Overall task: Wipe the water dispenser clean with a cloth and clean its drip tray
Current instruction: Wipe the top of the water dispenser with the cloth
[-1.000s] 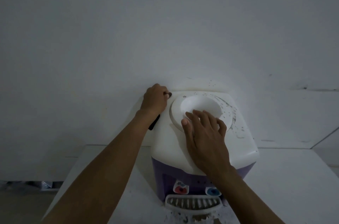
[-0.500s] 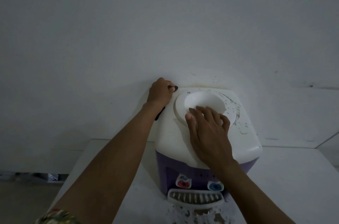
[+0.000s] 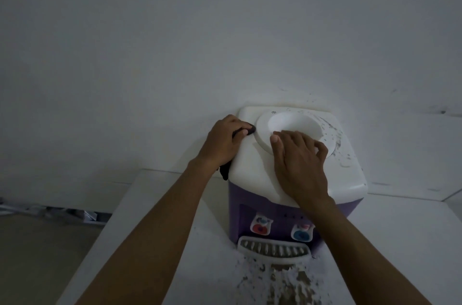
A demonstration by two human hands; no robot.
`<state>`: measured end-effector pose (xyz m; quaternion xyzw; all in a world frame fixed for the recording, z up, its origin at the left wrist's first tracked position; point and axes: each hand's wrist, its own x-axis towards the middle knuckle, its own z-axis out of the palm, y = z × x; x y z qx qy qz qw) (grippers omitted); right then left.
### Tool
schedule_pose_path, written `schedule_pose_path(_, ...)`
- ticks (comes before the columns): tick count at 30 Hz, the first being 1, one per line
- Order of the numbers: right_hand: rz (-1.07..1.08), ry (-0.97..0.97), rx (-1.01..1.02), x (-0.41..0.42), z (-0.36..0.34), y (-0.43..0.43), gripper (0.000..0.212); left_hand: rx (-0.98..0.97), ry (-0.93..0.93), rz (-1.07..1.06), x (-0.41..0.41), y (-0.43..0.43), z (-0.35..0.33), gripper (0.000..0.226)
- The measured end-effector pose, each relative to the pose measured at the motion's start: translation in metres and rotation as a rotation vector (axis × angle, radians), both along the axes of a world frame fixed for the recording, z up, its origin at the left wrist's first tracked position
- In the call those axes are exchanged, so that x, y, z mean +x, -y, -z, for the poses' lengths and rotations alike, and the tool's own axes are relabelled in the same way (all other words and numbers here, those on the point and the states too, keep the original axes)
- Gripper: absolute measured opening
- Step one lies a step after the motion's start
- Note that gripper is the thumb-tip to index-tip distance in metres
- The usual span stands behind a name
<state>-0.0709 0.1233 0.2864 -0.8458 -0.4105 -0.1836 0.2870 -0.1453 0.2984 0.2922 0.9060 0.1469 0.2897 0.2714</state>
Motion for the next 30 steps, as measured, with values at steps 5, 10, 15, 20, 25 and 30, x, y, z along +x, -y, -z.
schedule_pose_path(5,-0.009,0.006,0.028,-0.001,0.000,-0.001,0.051,0.022,0.056,-0.034,-0.021,0.023,0.010,0.022)
schedule_pose_path(10,-0.046,-0.006,0.141,-0.004,0.000,0.003,0.045,0.115,0.079,-0.057,-0.038,0.046,0.018,0.023)
schedule_pose_path(15,-0.070,-0.025,0.239,-0.007,-0.003,0.007,0.041,0.174,0.103,-0.090,-0.055,0.076,0.023,0.024)
schedule_pose_path(20,-0.070,0.004,0.302,-0.028,-0.004,0.026,0.038,0.120,0.122,-0.172,-0.064,0.101,0.029,0.022)
schedule_pose_path(25,-0.095,-0.038,0.076,-0.064,0.018,0.035,0.034,-0.124,0.147,-0.225,-0.058,0.106,0.013,0.027)
schedule_pose_path(30,-0.111,-0.168,0.090,-0.069,0.005,0.021,0.034,-0.476,0.128,-0.230,-0.054,0.092,-0.007,0.023)
